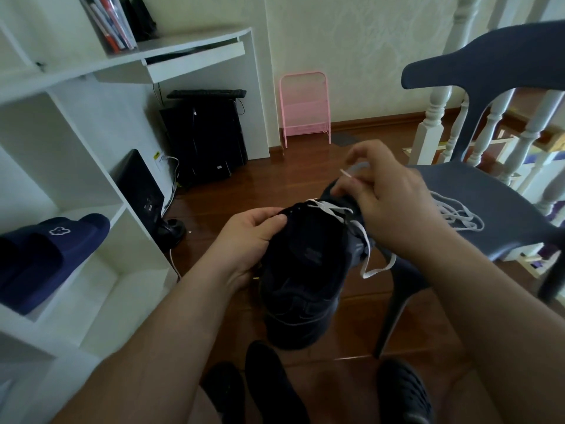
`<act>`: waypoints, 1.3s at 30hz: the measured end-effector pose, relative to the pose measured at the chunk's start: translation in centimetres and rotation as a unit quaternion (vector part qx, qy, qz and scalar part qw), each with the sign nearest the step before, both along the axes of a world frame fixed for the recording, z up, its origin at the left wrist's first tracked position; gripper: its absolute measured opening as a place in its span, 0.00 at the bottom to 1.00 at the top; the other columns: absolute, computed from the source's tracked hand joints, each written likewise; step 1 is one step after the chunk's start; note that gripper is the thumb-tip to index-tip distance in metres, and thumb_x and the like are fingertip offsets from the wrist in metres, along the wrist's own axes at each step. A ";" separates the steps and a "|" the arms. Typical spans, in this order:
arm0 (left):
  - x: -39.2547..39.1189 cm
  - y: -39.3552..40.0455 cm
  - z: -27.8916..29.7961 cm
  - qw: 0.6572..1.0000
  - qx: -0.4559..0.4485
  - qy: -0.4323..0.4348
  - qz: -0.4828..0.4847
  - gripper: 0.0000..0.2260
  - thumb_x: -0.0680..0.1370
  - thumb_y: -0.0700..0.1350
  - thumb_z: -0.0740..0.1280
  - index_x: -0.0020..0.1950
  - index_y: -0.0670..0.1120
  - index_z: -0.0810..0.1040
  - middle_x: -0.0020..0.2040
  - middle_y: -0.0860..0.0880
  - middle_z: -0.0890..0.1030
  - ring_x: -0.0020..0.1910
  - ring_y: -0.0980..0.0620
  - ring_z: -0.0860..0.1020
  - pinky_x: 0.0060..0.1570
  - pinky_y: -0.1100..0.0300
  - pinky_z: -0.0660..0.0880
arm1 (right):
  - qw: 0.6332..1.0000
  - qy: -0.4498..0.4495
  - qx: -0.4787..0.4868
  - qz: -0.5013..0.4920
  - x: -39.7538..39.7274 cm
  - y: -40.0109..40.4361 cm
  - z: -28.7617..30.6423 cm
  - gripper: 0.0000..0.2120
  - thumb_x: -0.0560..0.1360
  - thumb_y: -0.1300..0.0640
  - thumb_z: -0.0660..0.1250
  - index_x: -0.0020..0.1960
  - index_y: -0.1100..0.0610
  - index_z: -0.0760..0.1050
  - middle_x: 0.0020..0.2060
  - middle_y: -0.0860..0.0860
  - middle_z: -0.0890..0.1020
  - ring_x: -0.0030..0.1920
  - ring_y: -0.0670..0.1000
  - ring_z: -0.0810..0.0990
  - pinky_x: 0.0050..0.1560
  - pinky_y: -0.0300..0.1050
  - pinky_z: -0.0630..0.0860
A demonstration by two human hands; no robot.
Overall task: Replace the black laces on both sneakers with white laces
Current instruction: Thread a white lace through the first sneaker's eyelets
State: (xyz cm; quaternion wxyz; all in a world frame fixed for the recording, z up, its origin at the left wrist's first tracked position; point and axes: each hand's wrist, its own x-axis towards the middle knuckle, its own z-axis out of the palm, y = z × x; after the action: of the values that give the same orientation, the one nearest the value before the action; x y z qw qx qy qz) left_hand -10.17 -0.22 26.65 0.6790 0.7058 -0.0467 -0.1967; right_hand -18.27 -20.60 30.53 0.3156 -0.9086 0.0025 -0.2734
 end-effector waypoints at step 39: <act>-2.5 -1.3 -0.7 0.997 -0.048 -0.061 -0.030 0.12 0.76 0.31 0.76 0.55 0.43 0.82 0.49 0.46 0.88 0.48 0.47 0.88 0.45 0.57 0.83 | 0.995 0.088 0.017 -0.045 1.3 3.1 -2.4 0.12 0.76 0.55 0.73 0.56 0.45 0.77 0.38 0.41 0.82 0.41 0.37 0.78 0.38 0.27 0.66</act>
State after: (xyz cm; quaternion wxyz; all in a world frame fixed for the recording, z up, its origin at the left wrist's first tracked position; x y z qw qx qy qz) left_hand -12.64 -1.50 25.97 0.7016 0.6816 -0.1181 -0.1708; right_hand -17.01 -17.50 28.10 0.3172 -0.9226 0.0760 -0.2061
